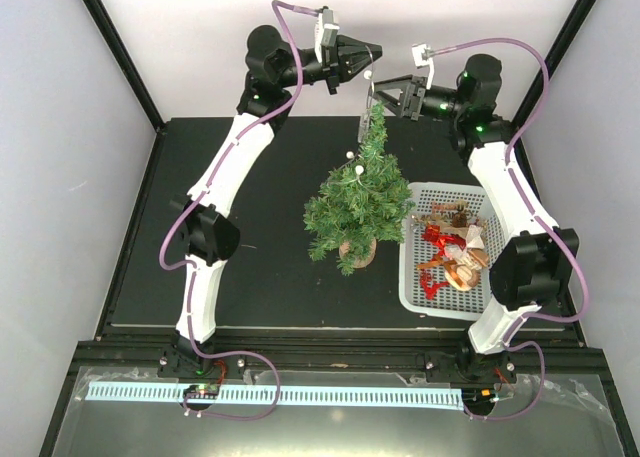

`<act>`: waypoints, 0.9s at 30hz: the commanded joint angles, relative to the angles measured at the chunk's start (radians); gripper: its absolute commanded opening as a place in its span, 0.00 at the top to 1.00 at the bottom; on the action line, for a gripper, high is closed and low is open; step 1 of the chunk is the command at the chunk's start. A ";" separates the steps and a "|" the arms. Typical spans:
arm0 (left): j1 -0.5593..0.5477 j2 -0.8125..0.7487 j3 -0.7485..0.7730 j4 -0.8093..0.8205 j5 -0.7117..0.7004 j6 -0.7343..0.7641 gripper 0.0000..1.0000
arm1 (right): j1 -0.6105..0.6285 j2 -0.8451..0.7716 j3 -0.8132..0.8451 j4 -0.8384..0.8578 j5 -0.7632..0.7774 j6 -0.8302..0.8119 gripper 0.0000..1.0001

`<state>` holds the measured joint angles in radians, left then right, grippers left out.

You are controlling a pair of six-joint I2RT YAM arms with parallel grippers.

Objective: Decorate the small christmas tree

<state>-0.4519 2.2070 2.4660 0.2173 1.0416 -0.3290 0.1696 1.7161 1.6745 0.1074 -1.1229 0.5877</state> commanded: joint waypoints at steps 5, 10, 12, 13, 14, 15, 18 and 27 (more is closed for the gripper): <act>-0.002 0.024 0.050 0.029 -0.005 -0.010 0.99 | 0.030 0.065 0.056 0.030 -0.032 0.028 0.63; -0.007 0.028 0.051 0.028 -0.005 -0.012 0.98 | 0.045 0.092 0.093 0.026 -0.037 0.034 0.65; -0.009 0.029 0.051 0.025 -0.002 -0.011 0.98 | 0.045 0.099 0.103 0.029 -0.037 0.039 0.69; -0.011 0.027 0.051 0.024 -0.001 -0.011 0.98 | 0.046 0.098 0.103 0.033 -0.037 0.041 0.73; -0.011 0.026 0.050 0.022 0.000 -0.012 0.98 | 0.045 0.096 0.102 0.034 -0.036 0.041 0.81; -0.011 0.025 0.050 0.020 0.001 -0.012 0.98 | 0.045 0.092 0.100 0.034 -0.034 0.038 0.89; -0.010 0.020 0.050 -0.005 -0.002 0.008 0.99 | 0.045 0.070 0.095 0.001 -0.015 0.006 0.99; -0.003 -0.007 0.044 -0.090 -0.029 0.059 0.65 | 0.039 0.001 0.123 -0.157 0.139 -0.097 0.99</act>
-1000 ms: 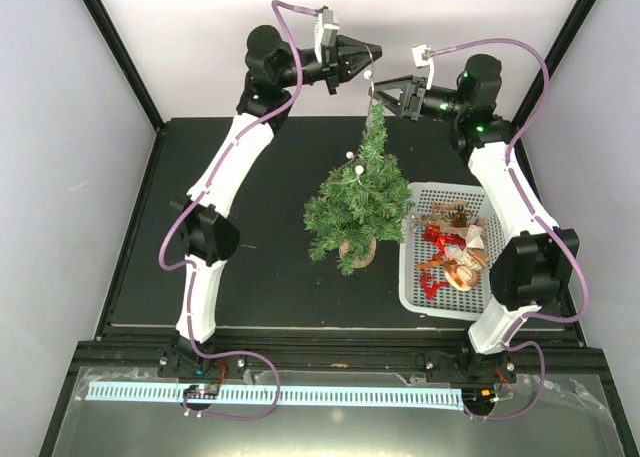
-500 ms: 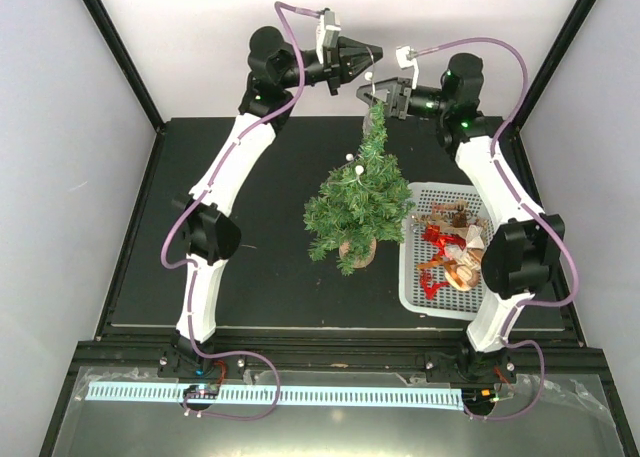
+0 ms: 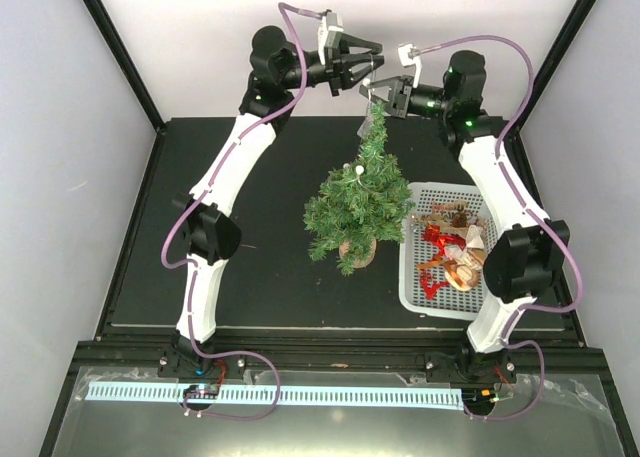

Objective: Decorate the small christmas tree

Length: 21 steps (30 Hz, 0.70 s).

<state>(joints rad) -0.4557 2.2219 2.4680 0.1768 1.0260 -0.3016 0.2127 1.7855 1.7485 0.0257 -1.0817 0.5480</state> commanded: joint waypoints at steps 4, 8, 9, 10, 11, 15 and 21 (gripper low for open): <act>0.014 -0.036 0.025 -0.101 -0.031 0.067 0.51 | -0.010 -0.100 0.101 -0.143 0.208 -0.066 0.99; 0.027 -0.054 0.002 -0.158 -0.035 0.103 0.47 | -0.013 -0.141 0.152 -0.187 0.339 -0.060 0.99; 0.029 -0.061 -0.002 -0.173 -0.035 0.113 0.47 | -0.015 -0.152 0.161 -0.195 0.370 -0.056 0.99; 0.033 -0.066 -0.007 -0.184 -0.035 0.120 0.46 | -0.016 -0.161 0.175 -0.211 0.407 -0.053 0.99; 0.037 -0.074 -0.014 -0.191 -0.034 0.121 0.47 | -0.018 -0.168 0.190 -0.234 0.448 -0.053 0.99; 0.052 -0.105 -0.038 -0.220 -0.023 0.138 0.46 | -0.020 -0.194 0.241 -0.316 0.570 -0.065 0.99; 0.070 -0.148 -0.067 -0.258 -0.013 0.156 0.31 | -0.021 -0.244 0.233 -0.400 0.714 -0.089 0.99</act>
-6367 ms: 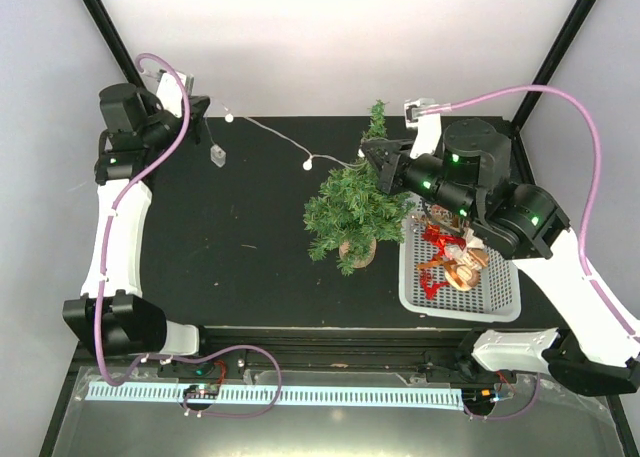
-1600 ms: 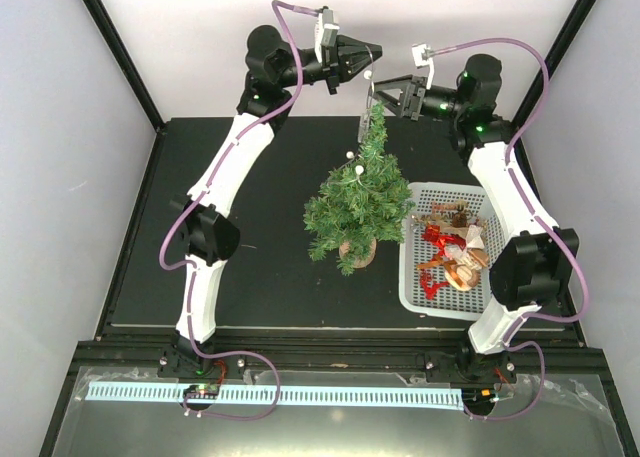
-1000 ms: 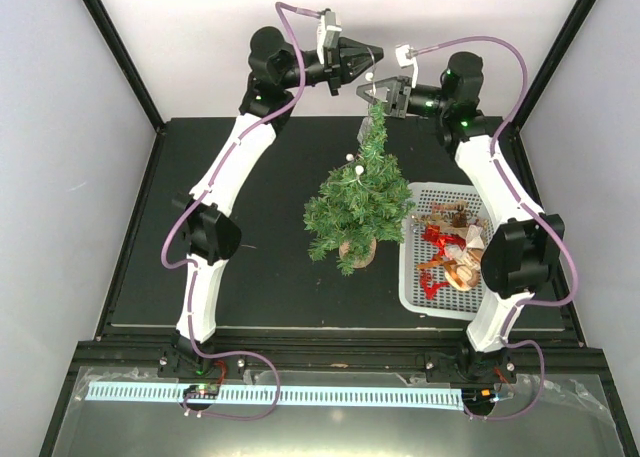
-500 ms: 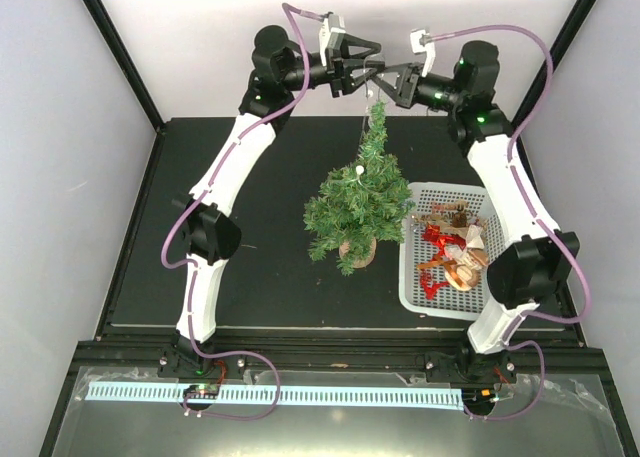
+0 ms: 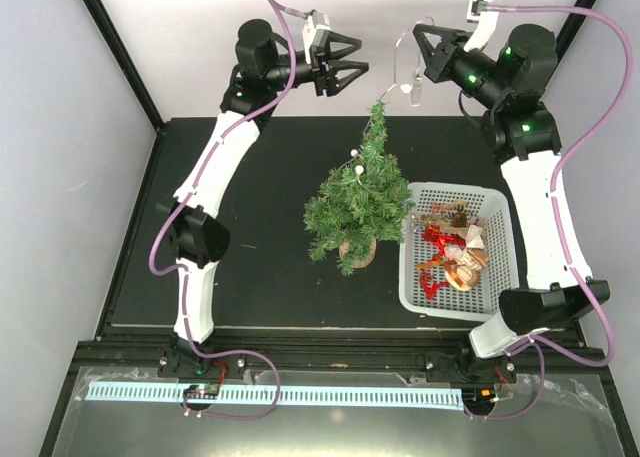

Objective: Decorate the small christmas tree

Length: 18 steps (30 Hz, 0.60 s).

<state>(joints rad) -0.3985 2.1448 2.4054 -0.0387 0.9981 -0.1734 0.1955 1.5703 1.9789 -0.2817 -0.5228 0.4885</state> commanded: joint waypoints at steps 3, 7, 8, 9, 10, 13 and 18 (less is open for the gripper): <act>0.023 -0.099 -0.029 -0.077 0.016 0.051 0.21 | -0.006 -0.062 -0.024 -0.133 0.227 -0.047 0.99; 0.049 -0.150 -0.076 -0.124 0.014 0.072 0.02 | -0.006 -0.111 -0.063 -0.206 0.344 -0.061 0.99; 0.058 -0.167 -0.100 -0.130 0.013 0.072 0.01 | -0.007 -0.131 -0.080 -0.213 0.375 -0.063 0.99; 0.070 -0.183 -0.116 -0.135 0.011 0.071 0.01 | -0.007 -0.153 -0.103 -0.214 0.400 -0.063 0.99; 0.085 -0.202 -0.136 -0.141 0.007 0.072 0.01 | -0.007 -0.175 -0.126 -0.213 0.424 -0.065 0.99; 0.110 -0.258 -0.187 -0.195 -0.042 0.119 0.01 | -0.008 -0.227 -0.160 -0.242 0.482 -0.072 0.99; 0.113 -0.357 -0.249 -0.403 -0.153 0.329 0.01 | -0.008 -0.298 -0.185 -0.335 0.567 -0.071 0.99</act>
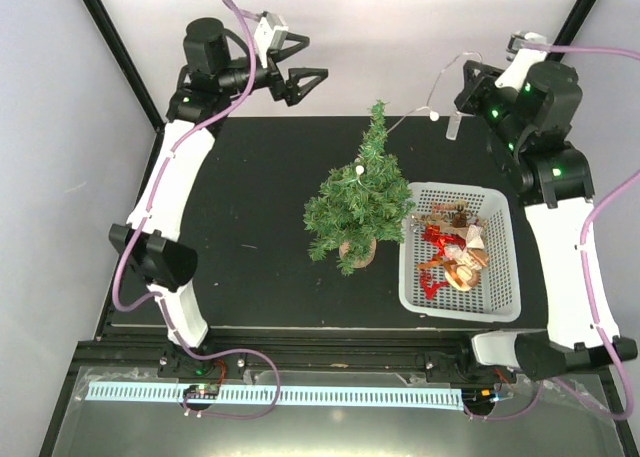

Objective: Decorate the small christmas tree

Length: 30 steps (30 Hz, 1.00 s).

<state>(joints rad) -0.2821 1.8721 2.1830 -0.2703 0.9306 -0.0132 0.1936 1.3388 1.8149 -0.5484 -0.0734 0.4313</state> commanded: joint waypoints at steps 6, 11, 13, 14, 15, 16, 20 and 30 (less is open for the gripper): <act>0.000 -0.242 -0.189 -0.260 -0.160 0.259 0.01 | -0.007 -0.196 -0.104 -0.140 0.129 0.011 0.99; -0.002 -0.359 -0.281 -0.335 -0.199 0.286 0.01 | -0.005 -0.312 -0.194 -0.205 0.084 0.017 0.99; -0.002 -0.382 -0.280 -0.393 -0.198 0.299 0.01 | -0.004 -0.363 -0.240 -0.215 0.058 0.019 0.99; -0.002 -0.396 -0.287 -0.415 -0.198 0.301 0.01 | -0.003 -0.382 -0.264 -0.224 0.041 0.017 0.99; -0.002 -0.411 -0.297 -0.430 -0.198 0.304 0.01 | -0.002 -0.400 -0.277 -0.235 0.023 0.017 0.99; -0.002 -0.426 -0.309 -0.441 -0.198 0.309 0.01 | -0.001 -0.415 -0.289 -0.247 0.008 0.015 0.99; -0.015 -0.492 -0.369 -0.454 -0.221 0.340 0.01 | 0.039 -0.464 -0.333 -0.284 -0.051 0.008 0.99; -0.039 -0.540 -0.395 -0.507 -0.247 0.364 0.01 | 0.388 -0.484 -0.382 -0.344 0.057 0.034 0.99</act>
<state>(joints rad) -0.3080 1.3582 1.7916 -0.7303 0.7097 0.3229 0.4679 0.8528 1.4559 -0.8658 -0.0750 0.4477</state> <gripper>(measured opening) 0.990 0.013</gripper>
